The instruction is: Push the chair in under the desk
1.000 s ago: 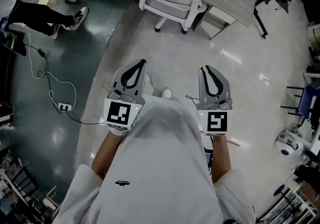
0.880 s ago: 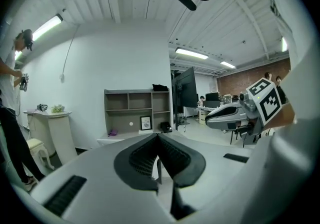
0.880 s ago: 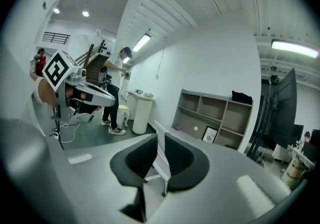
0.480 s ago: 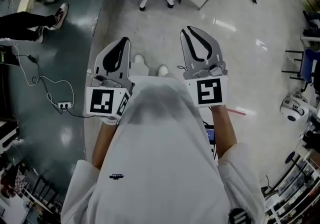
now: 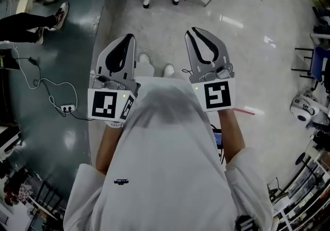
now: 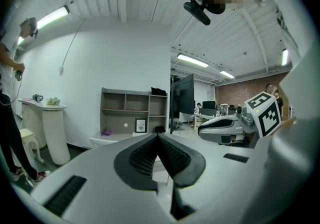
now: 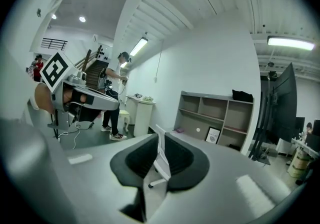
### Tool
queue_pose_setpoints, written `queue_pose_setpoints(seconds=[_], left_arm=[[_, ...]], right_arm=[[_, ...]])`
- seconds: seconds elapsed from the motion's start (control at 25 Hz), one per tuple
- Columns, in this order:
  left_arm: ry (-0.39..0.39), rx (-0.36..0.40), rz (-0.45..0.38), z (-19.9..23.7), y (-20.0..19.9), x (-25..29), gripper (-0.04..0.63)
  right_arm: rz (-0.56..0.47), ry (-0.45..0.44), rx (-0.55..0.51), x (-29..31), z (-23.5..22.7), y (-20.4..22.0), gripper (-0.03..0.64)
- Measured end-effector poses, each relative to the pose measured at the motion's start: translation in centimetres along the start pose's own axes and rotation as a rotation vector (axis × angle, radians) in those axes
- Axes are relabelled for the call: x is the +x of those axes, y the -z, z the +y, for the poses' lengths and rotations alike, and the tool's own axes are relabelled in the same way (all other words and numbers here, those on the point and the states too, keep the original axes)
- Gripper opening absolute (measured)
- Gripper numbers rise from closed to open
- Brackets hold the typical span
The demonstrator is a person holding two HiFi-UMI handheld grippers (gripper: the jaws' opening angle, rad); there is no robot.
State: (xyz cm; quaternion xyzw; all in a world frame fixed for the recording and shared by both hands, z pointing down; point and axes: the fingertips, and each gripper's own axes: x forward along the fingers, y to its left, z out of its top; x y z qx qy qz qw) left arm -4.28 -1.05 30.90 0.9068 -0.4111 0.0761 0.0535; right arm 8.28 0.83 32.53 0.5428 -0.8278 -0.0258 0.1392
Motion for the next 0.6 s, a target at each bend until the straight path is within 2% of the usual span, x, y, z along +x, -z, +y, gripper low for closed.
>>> queue_pose_setpoints(seconds=[0.2,0.28,0.4,0.6], left_arm=[[0.011,-0.012,0.003,-0.6,0.5,0.1,0.008],[0.014,-0.012,0.000,-1.1,0.7,0.0,0.008],[0.012,-0.013,-0.005,-1.4,0.9,-0.2,0.008],[0.014,-0.023,0.011,-1.0,1.2,-0.9,0.008]], right_arm=[[0.001,-0.111,-0.006,0.2,2.7,-0.1,0.031],[-0.011,-0.125,-0.020,0.3,3.4,0.0,0.031],[-0.018,-0.098,-0.009,0.0,3.2,0.3,0.031],[0.015,-0.001,0.001,-1.0,2.9,0.7,0.014]])
